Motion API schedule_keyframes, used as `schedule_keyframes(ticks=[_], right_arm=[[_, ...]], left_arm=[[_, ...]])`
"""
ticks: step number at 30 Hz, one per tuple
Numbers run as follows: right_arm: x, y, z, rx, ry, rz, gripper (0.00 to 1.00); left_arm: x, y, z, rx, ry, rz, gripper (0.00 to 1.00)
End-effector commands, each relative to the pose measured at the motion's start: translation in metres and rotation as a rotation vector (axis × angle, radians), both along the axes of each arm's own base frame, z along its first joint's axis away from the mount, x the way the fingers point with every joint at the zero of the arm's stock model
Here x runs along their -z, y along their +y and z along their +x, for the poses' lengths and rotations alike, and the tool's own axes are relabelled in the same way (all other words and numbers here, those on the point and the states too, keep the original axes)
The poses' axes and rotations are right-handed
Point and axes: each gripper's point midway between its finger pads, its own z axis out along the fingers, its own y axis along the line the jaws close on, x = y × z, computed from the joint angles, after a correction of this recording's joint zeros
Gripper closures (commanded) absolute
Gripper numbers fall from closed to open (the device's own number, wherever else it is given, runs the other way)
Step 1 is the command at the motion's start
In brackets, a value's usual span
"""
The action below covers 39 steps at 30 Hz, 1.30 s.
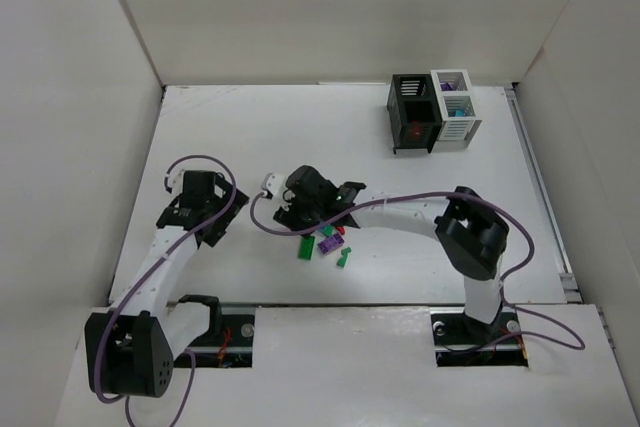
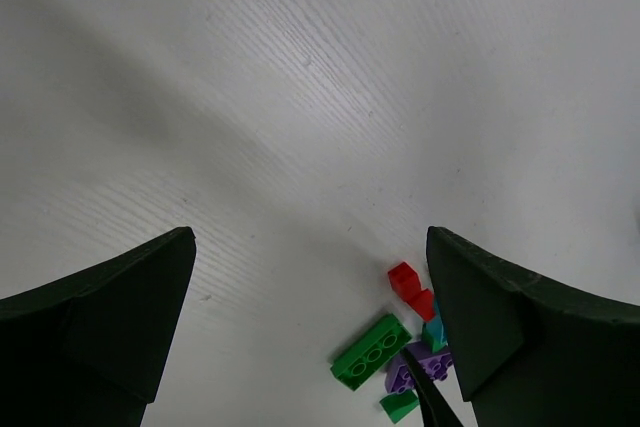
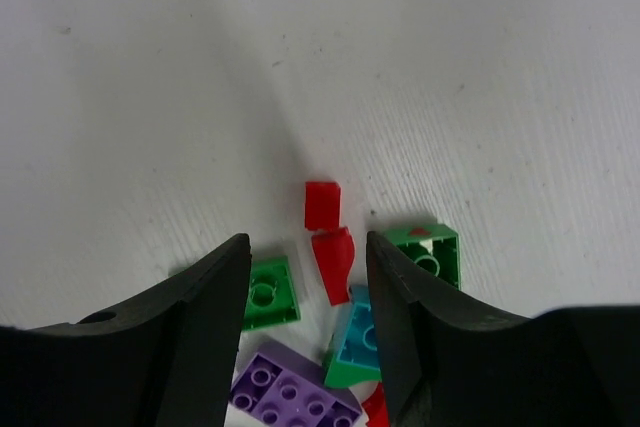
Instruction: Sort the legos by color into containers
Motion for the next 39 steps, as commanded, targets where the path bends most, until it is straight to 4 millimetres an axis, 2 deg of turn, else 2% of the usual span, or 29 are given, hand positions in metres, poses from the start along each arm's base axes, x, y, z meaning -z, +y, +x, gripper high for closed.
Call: schedule_keyframes(ticks=[1,3,6,11,12,13,17,23,27,28,31,33,38,39], right_arm=[[-0.021,0.025,0.012,-0.019,-0.080,0.050,0.45],[-0.022,0.032,0.014,-0.025,-0.097,0.047,0.45],[-0.003,0.030,0.021,0.001,-0.102,0.000,0.46],[0.008,0.026,0.030,0.037,-0.125,-0.039,0.51],[0.008,0.026,0.030,0.037,-0.125,-0.039,0.51],[0.016,0.023,0.028,0.036,-0.115,-0.056,0.51],[0.027,0.022,0.026,0.050,-0.092,-0.067,0.57],[0.037,0.022,0.024,0.051,-0.071,-0.077,0.58],[0.041,0.019,0.022,0.058,-0.060,-0.083,0.67],[0.041,0.019,0.022,0.058,-0.060,-0.083,0.72],[0.033,0.023,0.019,0.043,-0.055,-0.058,0.82],[0.019,0.025,0.019,0.045,-0.057,-0.027,0.86],[-0.040,0.033,0.020,0.046,-0.110,0.098,0.88],[-0.065,0.032,0.026,0.064,-0.131,0.146,0.88]], left_arm=[[-0.004,0.001,-0.006,0.008,-0.018,-0.001,0.00],[-0.007,0.001,-0.006,0.008,-0.029,-0.002,0.00],[-0.009,0.001,-0.006,0.008,-0.038,-0.002,0.00],[-0.008,0.001,-0.009,0.008,-0.029,-0.002,0.00],[-0.008,0.001,-0.009,0.008,-0.029,-0.002,0.00],[-0.011,0.001,-0.009,0.008,-0.040,-0.002,0.00],[-0.011,0.001,-0.009,0.008,-0.040,-0.002,0.00],[-0.011,0.001,-0.009,0.008,-0.040,-0.002,0.00],[-0.011,0.001,-0.009,0.008,-0.040,-0.002,0.00],[-0.011,0.001,-0.009,0.008,-0.040,-0.002,0.00],[-0.014,0.001,-0.007,0.008,-0.049,-0.003,0.00],[-0.012,0.002,-0.007,0.003,-0.040,0.005,0.00],[-0.017,-0.003,-0.002,0.046,-0.070,-0.004,0.00],[-0.017,-0.005,0.001,0.068,-0.080,-0.001,0.00]])
